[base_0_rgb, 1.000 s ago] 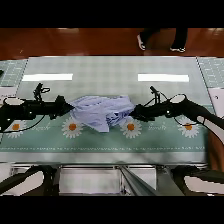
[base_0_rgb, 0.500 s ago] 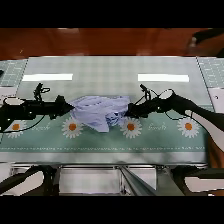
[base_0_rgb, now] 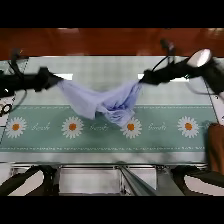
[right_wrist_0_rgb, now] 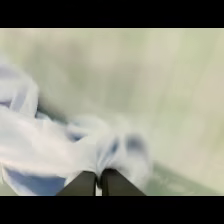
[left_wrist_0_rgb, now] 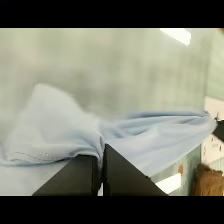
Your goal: Fold the shirts.
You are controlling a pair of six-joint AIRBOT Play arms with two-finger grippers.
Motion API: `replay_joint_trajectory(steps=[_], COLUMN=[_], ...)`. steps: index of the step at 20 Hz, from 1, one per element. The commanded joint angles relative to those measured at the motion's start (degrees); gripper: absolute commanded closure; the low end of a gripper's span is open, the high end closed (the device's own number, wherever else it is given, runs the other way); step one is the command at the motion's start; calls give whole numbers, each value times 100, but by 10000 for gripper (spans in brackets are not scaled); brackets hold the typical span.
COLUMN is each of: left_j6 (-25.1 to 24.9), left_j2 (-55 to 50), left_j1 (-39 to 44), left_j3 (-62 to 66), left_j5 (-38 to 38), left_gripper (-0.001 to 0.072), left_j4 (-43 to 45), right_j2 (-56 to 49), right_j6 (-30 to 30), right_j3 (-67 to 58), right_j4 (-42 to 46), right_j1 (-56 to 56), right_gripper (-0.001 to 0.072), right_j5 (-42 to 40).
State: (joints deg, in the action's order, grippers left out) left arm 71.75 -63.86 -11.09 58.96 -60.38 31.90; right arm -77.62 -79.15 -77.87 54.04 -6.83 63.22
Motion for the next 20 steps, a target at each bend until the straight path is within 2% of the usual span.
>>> replay_joint_trajectory(steps=[1,5,8,11,13,15,17,20], left_j6=[9,2,11,479,734,905,1108,1029], left_j2=[461,1174,1908,2487,2754,2942,3141,3331], left_j1=[-31,-31,-31,-31,-31,-31,-31,-31], left_j3=[1720,3442,3797,3792,3694,3388,2754,1309], left_j5=[-57,-57,-179,-1051,-1803,-2439,-2671,-2726], left_gripper=[685,685,686,686,685,685,685,685], left_j4=[-116,-79,345,1233,1604,1622,1617,1617], right_j2=[750,1803,2804,3668,4002,4107,4107,4107], right_j6=[-236,-234,-400,-704,-782,-909,-944,-927], right_j3=[-1790,-3165,-3397,-3397,-3386,-3357,-2975,-1624], right_j4=[802,1488,2251,2970,3016,3008,2767,2306], right_j1=[474,498,498,498,498,498,498,498], right_gripper=[688,688,688,688,688,688,688,688], right_j5=[699,1047,1058,1182,1604,2306,2538,2422])
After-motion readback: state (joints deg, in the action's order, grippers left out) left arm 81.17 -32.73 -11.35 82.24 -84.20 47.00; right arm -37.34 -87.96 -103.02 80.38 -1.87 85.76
